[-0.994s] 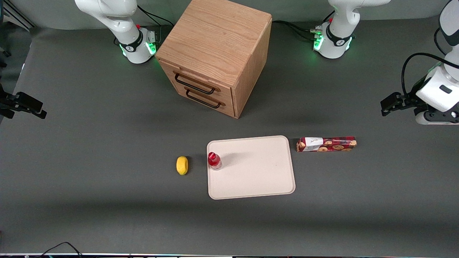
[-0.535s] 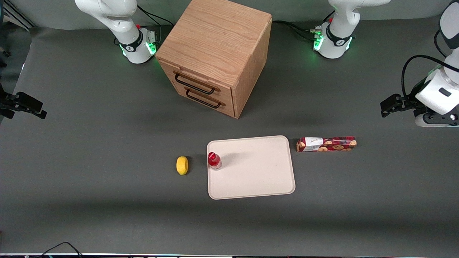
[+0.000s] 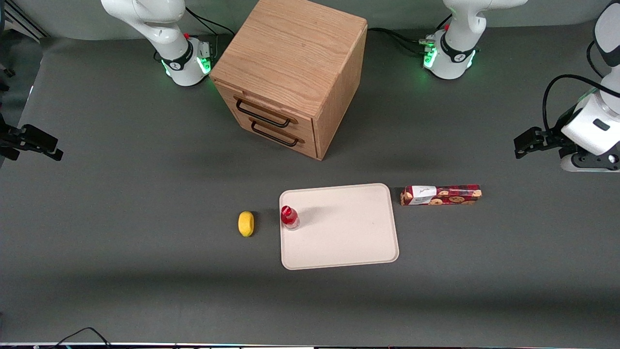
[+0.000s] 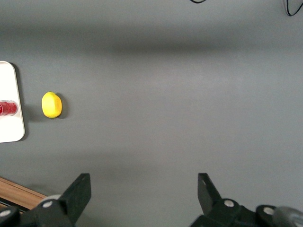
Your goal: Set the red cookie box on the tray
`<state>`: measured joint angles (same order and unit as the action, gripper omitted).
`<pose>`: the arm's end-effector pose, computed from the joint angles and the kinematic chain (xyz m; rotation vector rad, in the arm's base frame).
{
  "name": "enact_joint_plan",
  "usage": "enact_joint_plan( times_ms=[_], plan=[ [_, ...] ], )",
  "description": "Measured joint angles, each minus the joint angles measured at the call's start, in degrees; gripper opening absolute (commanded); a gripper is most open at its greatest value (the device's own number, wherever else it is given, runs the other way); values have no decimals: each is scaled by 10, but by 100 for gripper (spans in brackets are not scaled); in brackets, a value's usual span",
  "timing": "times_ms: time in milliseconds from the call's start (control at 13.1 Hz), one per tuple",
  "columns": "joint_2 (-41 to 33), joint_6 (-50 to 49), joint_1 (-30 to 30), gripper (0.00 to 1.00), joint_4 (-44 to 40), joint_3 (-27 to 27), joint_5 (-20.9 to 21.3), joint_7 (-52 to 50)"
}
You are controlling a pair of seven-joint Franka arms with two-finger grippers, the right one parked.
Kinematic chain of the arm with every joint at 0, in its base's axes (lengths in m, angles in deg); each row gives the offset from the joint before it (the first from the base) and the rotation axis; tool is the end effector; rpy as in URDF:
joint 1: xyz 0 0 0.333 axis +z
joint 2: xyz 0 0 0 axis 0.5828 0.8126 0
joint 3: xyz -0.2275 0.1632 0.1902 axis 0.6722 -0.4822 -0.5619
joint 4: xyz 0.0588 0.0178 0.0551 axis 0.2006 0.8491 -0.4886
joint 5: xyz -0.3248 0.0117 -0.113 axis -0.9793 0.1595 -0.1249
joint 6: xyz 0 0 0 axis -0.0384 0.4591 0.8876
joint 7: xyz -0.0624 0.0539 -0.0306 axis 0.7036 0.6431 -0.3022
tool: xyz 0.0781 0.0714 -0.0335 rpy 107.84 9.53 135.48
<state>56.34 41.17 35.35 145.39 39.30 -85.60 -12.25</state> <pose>0.5154 -0.0280 0.5979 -3.1165 0.0743 -0.0095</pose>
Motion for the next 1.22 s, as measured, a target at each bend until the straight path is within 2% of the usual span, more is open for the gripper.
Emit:
enact_joint_plan(
  times_ms=[535, 917, 1223],
  plan=[
    [0, -15, 0, 100, -2, -1, 0, 204],
    [8, -14, 0, 100, -1, 0, 0, 503],
    [31, 46, -1, 100, 24, 2, 0, 722]
  ],
)
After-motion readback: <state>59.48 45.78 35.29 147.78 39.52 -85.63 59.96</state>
